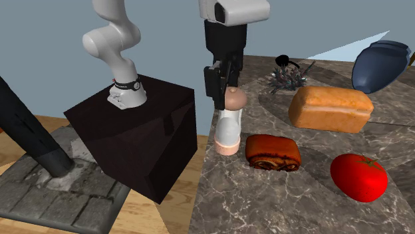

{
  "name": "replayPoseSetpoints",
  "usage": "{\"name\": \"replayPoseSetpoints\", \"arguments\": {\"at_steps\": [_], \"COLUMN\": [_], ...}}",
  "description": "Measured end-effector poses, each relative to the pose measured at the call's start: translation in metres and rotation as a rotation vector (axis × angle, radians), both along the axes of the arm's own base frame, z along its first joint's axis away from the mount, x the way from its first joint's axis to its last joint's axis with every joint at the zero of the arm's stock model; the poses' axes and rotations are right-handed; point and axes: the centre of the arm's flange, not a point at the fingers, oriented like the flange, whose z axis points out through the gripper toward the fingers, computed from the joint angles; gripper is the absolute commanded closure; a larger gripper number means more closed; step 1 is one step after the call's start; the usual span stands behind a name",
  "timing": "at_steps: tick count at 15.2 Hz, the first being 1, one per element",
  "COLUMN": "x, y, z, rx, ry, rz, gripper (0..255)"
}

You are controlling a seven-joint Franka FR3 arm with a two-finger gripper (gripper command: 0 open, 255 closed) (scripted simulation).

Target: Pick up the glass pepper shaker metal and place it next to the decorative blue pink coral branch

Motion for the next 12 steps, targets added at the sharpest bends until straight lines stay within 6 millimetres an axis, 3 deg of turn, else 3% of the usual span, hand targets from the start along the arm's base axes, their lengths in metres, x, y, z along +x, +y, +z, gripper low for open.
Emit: {"name": "replayPoseSetpoints", "arguments": {"at_steps": [12], "x": [0.001], "y": [0.0], "z": [0.062], "rx": [0.0], "ry": [0.0], "rz": [0.0], "gripper": [255]}}
